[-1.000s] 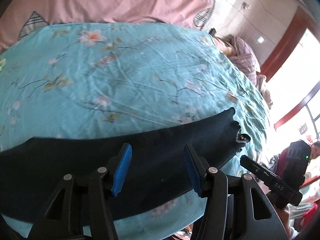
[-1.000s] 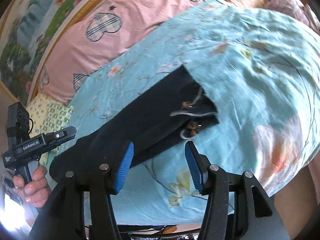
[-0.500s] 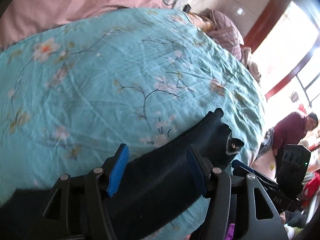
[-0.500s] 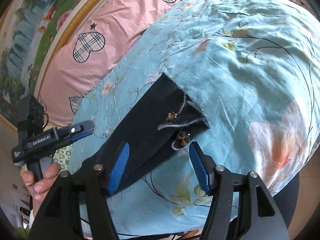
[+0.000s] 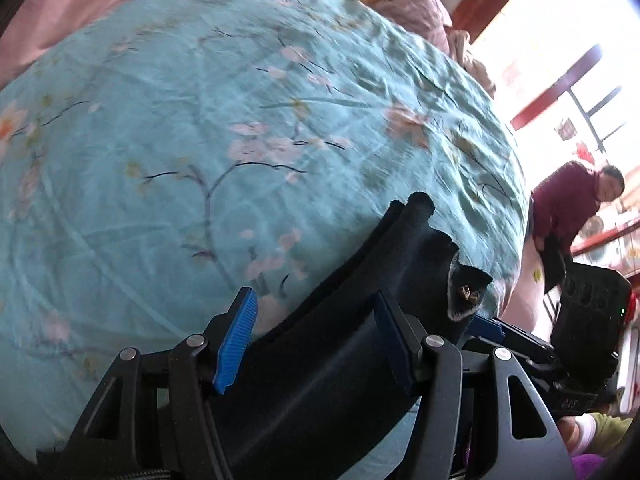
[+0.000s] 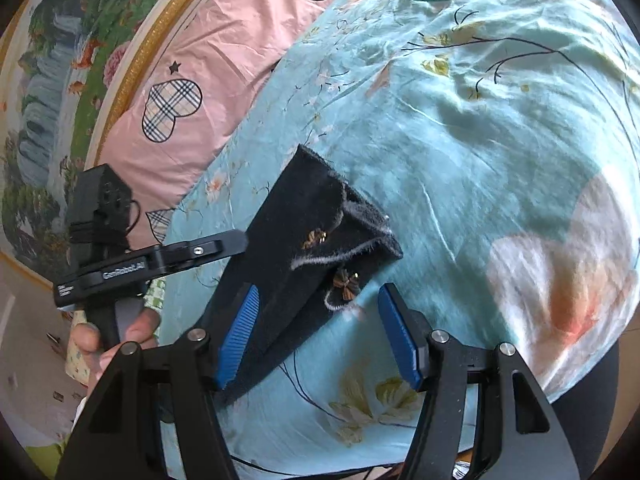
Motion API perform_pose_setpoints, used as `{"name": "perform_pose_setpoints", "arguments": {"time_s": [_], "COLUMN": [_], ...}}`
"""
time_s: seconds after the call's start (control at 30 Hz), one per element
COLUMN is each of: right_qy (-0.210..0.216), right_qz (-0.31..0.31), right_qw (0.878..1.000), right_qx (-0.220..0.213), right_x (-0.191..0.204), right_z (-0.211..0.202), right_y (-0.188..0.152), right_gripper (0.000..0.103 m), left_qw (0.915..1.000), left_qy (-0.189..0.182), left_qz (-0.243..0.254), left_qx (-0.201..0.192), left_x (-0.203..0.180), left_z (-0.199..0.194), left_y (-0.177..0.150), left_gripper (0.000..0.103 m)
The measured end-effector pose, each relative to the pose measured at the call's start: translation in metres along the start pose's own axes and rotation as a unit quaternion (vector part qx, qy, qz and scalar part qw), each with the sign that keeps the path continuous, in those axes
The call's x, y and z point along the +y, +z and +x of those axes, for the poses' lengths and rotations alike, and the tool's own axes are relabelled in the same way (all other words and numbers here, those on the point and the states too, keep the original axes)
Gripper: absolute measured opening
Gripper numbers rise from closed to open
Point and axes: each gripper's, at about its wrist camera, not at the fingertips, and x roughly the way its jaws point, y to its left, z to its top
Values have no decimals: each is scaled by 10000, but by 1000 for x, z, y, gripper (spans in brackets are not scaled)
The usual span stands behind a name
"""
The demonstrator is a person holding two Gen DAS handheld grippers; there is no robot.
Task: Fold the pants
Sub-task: 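Lift the folded end with the right tool and fold it toward the left tool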
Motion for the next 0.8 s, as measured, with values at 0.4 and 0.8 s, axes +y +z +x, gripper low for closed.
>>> {"name": "perform_pose_setpoints", "arguments": {"time_s": [0.4, 0.8], "right_qy": [230, 443], "right_qz": [50, -190], "right_qw": [9997, 9987], "right_qx": [-68, -165], "right_x": [-17, -21], "right_z": [11, 4], "right_y": [5, 2], "right_gripper": [14, 12], "left_qw": [9970, 9937], "left_qy": [-378, -738], "left_qz": [398, 721], "left_qx": [546, 448], "left_x": [-19, -45], "left_z": [46, 53], "left_y": [37, 39], "left_gripper": [61, 13]}}
